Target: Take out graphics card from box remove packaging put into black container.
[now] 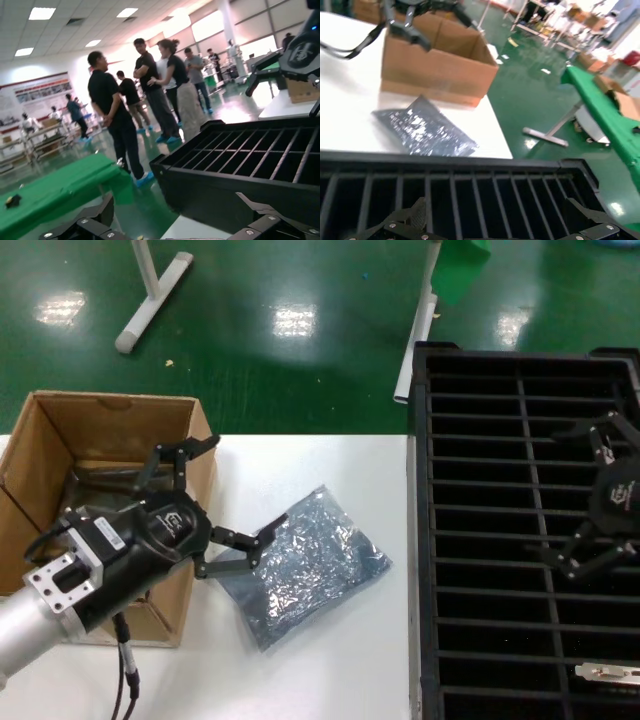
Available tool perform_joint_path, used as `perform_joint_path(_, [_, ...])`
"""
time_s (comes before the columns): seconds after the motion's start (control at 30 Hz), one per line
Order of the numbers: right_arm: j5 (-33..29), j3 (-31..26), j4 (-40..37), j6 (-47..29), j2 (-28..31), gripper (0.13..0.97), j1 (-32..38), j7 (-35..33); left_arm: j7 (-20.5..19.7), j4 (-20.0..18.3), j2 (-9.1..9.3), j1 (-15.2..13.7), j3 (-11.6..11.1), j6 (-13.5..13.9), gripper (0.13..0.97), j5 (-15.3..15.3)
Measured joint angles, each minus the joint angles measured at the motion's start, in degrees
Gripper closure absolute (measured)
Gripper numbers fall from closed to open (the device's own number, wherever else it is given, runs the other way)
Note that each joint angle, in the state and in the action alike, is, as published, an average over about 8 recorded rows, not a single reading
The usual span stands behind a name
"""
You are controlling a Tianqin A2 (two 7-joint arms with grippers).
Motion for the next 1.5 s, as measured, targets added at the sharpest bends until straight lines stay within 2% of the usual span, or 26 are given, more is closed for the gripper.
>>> perform_joint_path(0.27, [1.09,1.99,1.48,7.18,-3.55,0.129,-4.71,0.63,-4.0,-2.66,1.08,2.28,0.32,-6.39,0.235,1.81])
perform_joint_path(0.57, [2.33,4.24,3.15,15.31,-7.55,0.129,-10.02,1.34,-8.52,-5.66,2.3,4.83,0.68,-13.6,0.149,3.85])
perform_joint_path(1.5, [6.18,11.26,8.36,40.63,-20.08,0.129,-26.65,3.55,-22.6,-15.06,6.1,12.84,1.8,-36.12,0.132,10.23])
